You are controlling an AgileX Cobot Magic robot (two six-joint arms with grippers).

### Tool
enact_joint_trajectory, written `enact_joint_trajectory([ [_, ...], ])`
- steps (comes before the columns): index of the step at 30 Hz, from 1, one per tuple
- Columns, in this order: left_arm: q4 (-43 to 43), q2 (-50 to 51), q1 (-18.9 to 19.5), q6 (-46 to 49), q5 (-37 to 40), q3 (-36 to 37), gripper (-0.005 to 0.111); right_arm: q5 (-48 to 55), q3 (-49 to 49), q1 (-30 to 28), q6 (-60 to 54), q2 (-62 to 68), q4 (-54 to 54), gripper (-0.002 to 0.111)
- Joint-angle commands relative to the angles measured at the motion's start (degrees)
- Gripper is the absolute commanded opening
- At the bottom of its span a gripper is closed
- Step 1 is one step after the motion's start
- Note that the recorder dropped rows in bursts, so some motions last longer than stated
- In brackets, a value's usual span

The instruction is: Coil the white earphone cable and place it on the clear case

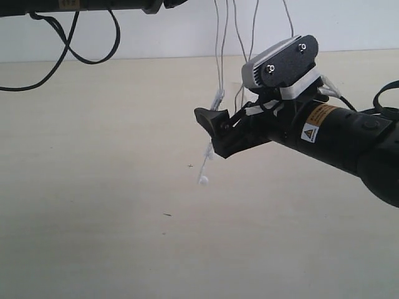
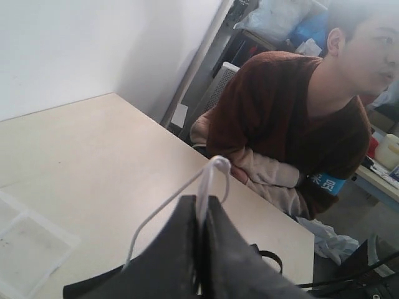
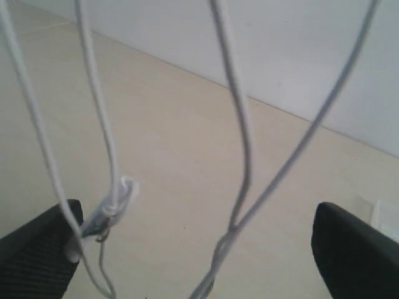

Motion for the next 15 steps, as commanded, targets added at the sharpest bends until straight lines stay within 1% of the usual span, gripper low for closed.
enact_joint_trajectory([
  [1, -0.9, -0.1, 0.2, 0.1, 0.0, -0.5, 0.000, -2.9, -0.4, -0.2, 0.0, 0.3, 0.7, 0.093],
  [4, -0.9, -0.1, 0.2, 0.1, 0.0, -0.5, 0.000, -3.1, -0.7, -0.2, 0.0, 0.3, 2.1, 0.089],
  [10, -1.1, -0.1, 0.2, 0.1, 0.0, -0.5, 0.000, -3.3, -0.7, -0.2, -0.1, 0.3, 2.1, 0.063],
  [15, -1.7, -0.1, 0.2, 0.1, -0.1, -0.5, 0.000, -3.4, -0.7, -0.2, -0.1, 0.3, 2.1, 0.047],
])
